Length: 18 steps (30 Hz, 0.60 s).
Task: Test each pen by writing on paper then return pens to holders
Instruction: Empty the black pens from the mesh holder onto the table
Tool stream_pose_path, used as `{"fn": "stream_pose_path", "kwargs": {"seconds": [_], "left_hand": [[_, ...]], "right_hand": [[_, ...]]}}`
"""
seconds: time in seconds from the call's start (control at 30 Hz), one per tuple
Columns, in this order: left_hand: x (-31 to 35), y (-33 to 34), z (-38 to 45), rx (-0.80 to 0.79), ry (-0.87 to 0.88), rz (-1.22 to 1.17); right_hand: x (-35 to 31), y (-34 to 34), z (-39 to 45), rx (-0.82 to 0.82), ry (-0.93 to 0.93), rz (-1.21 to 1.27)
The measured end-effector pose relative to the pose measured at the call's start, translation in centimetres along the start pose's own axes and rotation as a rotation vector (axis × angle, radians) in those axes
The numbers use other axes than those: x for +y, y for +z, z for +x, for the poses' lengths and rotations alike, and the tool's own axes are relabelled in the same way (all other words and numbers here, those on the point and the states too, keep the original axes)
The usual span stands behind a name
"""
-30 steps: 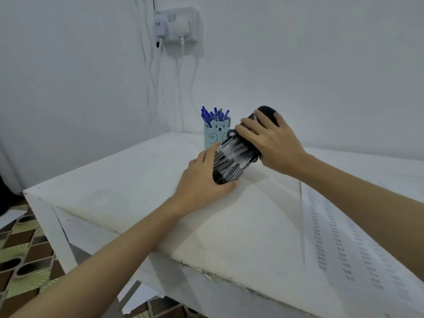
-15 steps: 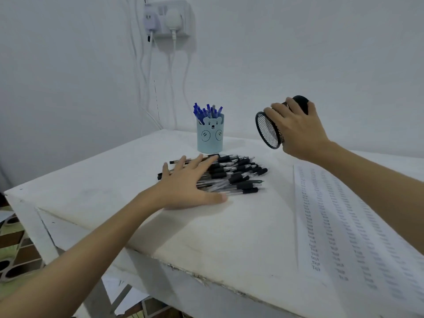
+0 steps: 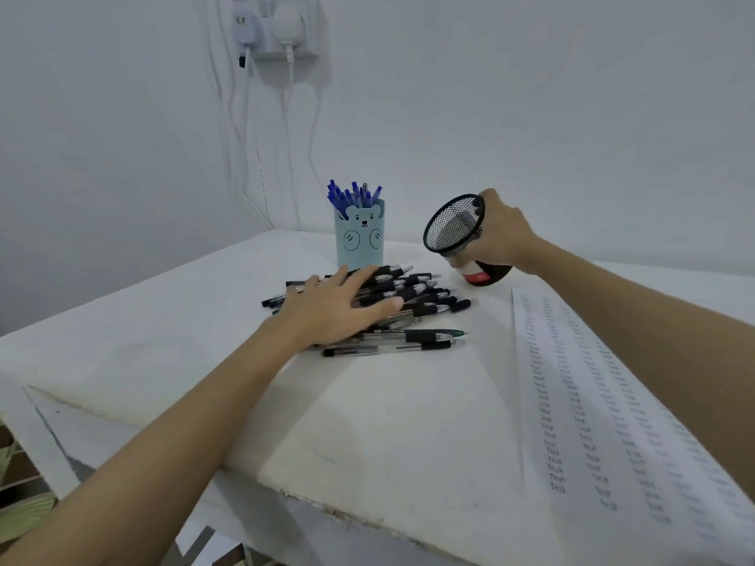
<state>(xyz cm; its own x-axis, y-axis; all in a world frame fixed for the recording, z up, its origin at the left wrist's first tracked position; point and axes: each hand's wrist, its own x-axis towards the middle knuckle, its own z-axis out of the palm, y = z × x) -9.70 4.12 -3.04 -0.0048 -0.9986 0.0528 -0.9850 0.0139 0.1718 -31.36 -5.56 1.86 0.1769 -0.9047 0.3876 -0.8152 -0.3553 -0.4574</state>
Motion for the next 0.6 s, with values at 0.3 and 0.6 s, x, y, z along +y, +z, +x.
{"fn": "stream_pose_path", "kwargs": {"seconds": [0.3, 0.6], "left_hand": [[-1.9, -0.2, 2.2, -0.022, -0.008, -0.023], [-1.6, 0.4, 1.4, 0.085, 0.116, -0.117]], "right_hand": [[0.2, 1.7, 1.7, 0.017, 0.215, 0.426], [0.9, 2.0, 1.9, -0.075, 0.233, 0.37]]}}
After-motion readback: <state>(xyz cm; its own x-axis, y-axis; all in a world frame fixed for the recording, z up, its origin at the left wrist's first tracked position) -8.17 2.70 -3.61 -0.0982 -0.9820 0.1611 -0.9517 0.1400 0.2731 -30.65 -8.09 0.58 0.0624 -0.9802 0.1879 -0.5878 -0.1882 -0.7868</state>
